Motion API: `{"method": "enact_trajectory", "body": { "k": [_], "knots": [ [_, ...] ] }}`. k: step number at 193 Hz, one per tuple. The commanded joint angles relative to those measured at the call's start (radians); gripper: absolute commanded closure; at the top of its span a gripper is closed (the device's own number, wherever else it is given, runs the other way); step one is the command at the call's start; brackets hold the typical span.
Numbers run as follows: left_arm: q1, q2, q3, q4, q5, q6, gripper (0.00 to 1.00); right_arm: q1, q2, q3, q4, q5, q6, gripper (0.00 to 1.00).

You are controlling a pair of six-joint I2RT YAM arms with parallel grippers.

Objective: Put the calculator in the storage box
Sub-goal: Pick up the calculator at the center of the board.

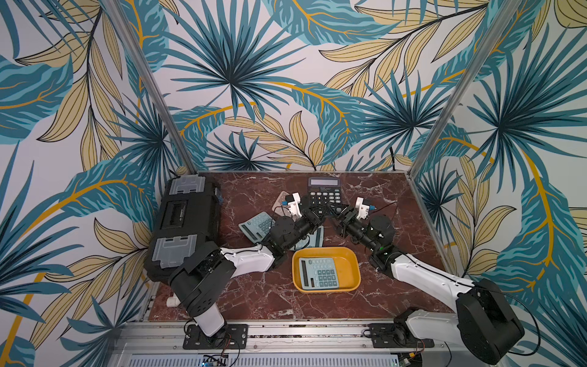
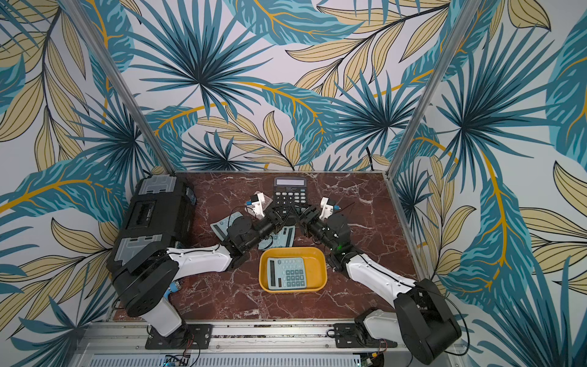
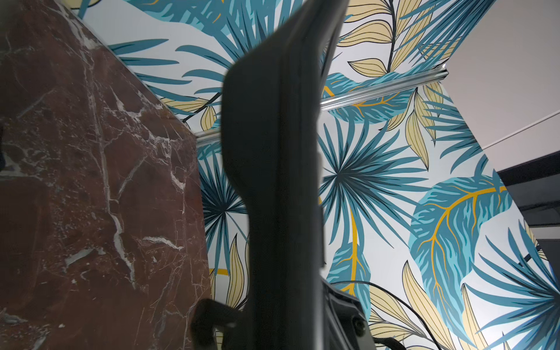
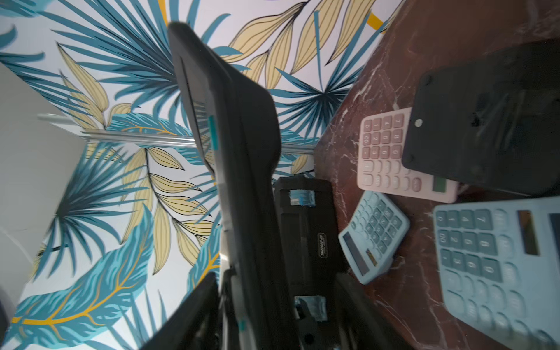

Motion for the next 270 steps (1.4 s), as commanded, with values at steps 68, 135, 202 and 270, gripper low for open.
{"method": "enact_trajectory", "body": {
  "k": [68, 135, 202, 270],
  "knots": [
    [0.228, -0.152, 0.156, -0.606, 0.559, 0.326, 0.88, -0.060, -0.088, 0.408, -1.024, -0.094, -0.867, 0.01],
    [0.411, -0.206, 0.272, -1.114, 0.962, 0.638, 0.88, -0.106, 0.054, 0.608, -1.214, -0.238, -1.084, 0.01],
    [0.411, -0.204, 0.235, -1.152, 1.090, 0.689, 0.88, -0.200, 0.213, 0.743, -1.225, -0.497, -1.157, 0.20],
    [0.380, -0.178, 0.243, -1.212, 1.097, 0.744, 0.93, -0.203, 0.333, 0.832, -1.288, -0.590, -1.280, 0.34]
  ]
}}
